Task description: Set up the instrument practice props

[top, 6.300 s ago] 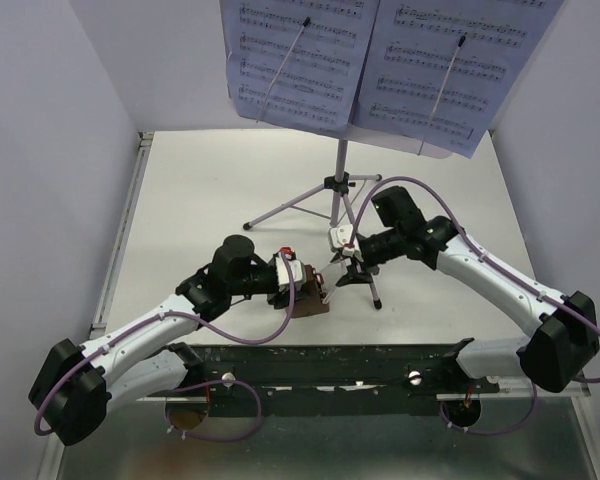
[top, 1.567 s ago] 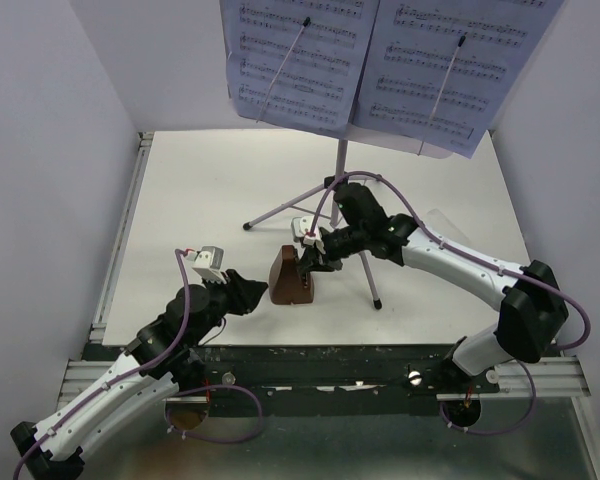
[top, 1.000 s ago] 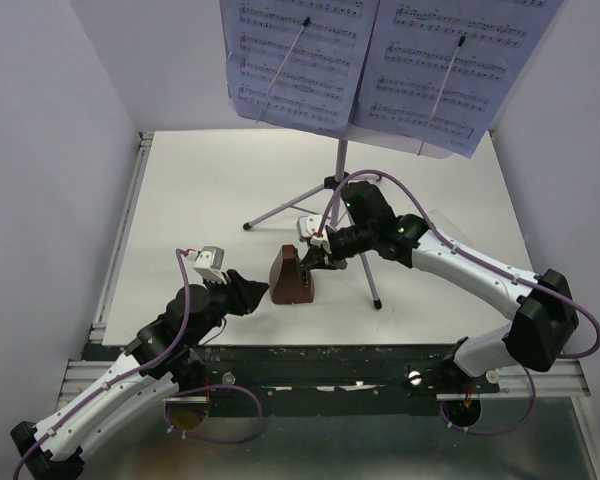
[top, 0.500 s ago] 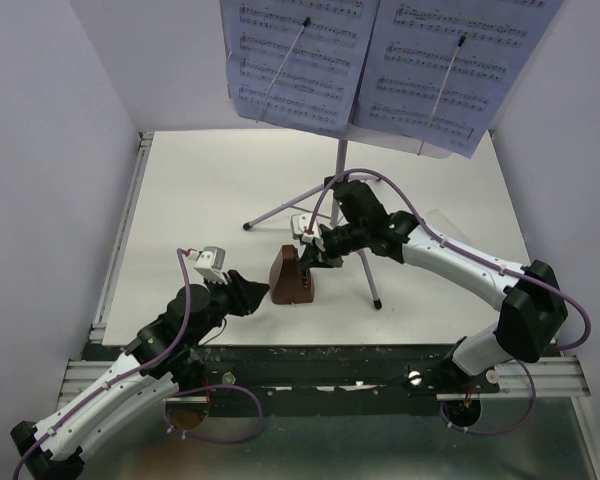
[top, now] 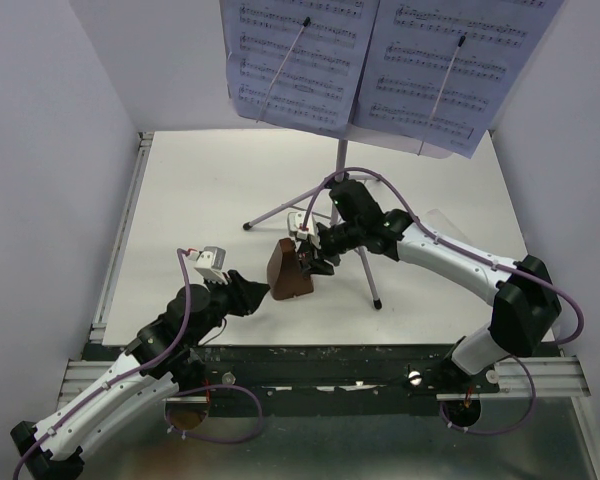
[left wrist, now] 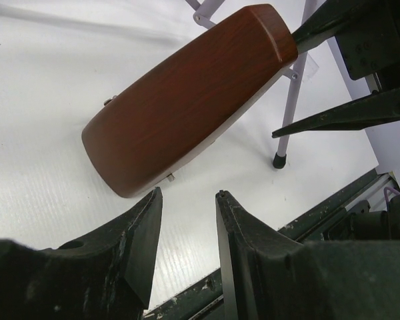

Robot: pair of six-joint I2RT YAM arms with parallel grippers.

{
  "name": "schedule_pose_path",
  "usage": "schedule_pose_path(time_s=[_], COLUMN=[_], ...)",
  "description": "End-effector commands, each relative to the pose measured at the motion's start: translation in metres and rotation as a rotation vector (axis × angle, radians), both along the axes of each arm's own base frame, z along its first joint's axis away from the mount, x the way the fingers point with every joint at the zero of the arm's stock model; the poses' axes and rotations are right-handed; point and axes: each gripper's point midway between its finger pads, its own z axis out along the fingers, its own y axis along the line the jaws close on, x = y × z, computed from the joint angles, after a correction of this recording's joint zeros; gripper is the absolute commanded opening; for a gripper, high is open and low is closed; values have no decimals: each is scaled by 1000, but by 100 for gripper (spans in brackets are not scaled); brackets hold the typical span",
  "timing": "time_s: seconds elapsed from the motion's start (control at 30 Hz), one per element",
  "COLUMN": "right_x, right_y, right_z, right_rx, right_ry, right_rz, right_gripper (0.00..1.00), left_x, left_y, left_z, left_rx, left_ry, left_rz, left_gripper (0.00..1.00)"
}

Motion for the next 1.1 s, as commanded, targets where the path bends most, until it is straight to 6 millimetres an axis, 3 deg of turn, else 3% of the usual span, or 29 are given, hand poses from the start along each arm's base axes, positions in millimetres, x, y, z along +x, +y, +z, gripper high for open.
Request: schedule_pose_path(time_s=[0.0, 0.27, 0.47, 0.67, 0.87, 1.07], right_x=[5, -4, -13, -16, -15, -16], right_y=[1, 2, 5, 5, 6, 7], right_z=[4, 15, 20, 16, 17, 15], right_rx=[10, 49, 77, 76, 80, 76], right_ry=[-28, -30, 20, 30, 36, 46], right_rz=[-23, 22, 97, 117, 118, 118], right_gripper=[61, 65, 64, 64, 64, 64], left_x=[-3, -4, -1, 29, 19, 36], left_y=[-2, -10, -23, -14, -43, -51], left_z=[5, 14, 40, 62, 60, 58], left_rx=[-3, 28, 253, 581, 704, 676], left_ry=[-10, -57, -268, -519, -791, -816], left_rz=[-24, -91, -285, -318, -599, -696], left_gripper=[48, 51, 76, 99, 99, 99])
